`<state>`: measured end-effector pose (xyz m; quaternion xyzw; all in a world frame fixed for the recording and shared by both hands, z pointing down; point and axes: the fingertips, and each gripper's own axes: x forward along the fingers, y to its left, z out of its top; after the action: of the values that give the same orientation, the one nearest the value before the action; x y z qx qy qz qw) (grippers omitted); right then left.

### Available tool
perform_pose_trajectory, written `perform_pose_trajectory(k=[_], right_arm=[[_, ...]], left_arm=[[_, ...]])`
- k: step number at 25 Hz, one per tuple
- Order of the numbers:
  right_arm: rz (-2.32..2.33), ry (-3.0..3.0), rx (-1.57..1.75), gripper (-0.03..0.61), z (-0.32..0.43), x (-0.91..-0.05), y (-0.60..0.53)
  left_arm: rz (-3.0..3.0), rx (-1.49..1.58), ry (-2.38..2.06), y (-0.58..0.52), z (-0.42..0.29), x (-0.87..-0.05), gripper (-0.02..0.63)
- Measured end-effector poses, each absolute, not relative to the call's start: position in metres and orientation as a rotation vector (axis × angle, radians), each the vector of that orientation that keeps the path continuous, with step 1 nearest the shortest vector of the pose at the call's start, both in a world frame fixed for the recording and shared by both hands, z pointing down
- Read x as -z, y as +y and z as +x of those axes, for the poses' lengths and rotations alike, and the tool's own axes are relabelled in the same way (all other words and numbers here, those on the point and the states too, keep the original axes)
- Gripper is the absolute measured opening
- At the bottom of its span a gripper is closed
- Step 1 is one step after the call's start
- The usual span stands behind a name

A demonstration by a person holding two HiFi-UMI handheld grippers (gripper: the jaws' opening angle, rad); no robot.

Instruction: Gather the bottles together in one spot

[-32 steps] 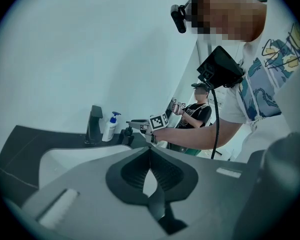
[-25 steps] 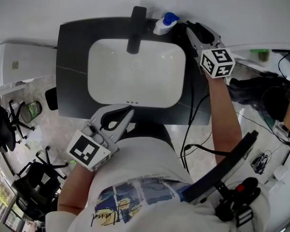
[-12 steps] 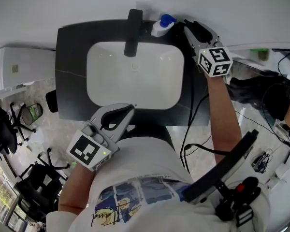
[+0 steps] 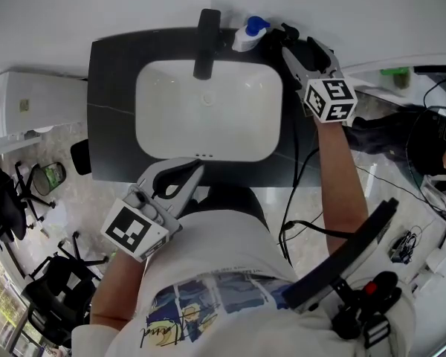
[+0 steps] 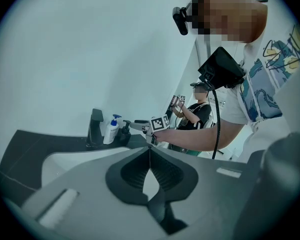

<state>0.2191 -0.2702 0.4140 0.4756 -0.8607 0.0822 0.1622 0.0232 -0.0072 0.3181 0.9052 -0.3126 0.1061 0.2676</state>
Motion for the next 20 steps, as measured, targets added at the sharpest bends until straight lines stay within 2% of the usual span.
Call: perform_pose_trajectory(k=[4,7,9,11,20], right_arm=[[1.388,-2.447,-0.248,0.291,0.217,-0.409,-0.230],[1.376,-2.418,-0.229,0.263,0.210,-0.407,-0.192],[1.361,-2.403,-0.222,0.167,0.201,-0.403,-0.163],[1.344,-2.393,-0.222,0.001,0.188,-0.400,-0.137],[1.213,-2.328,-0.152,0.002,0.123,-0.398,-0.028]], left_arm=[[2.491,-0.268,-0.827,0.005,0.018,-0.312,0.006],[2.512,-0.256,-0.809,0.017,0.013,-0.308,0.006],[2.528,-0.251,-0.794,0.028,0.007,-0.305,0.006],[2.541,-0.255,-0.781,0.036,-0.001,-0.306,0.006],[2.596,-0.311,-0.732,0.083,-0.026,-0.309,0.002]])
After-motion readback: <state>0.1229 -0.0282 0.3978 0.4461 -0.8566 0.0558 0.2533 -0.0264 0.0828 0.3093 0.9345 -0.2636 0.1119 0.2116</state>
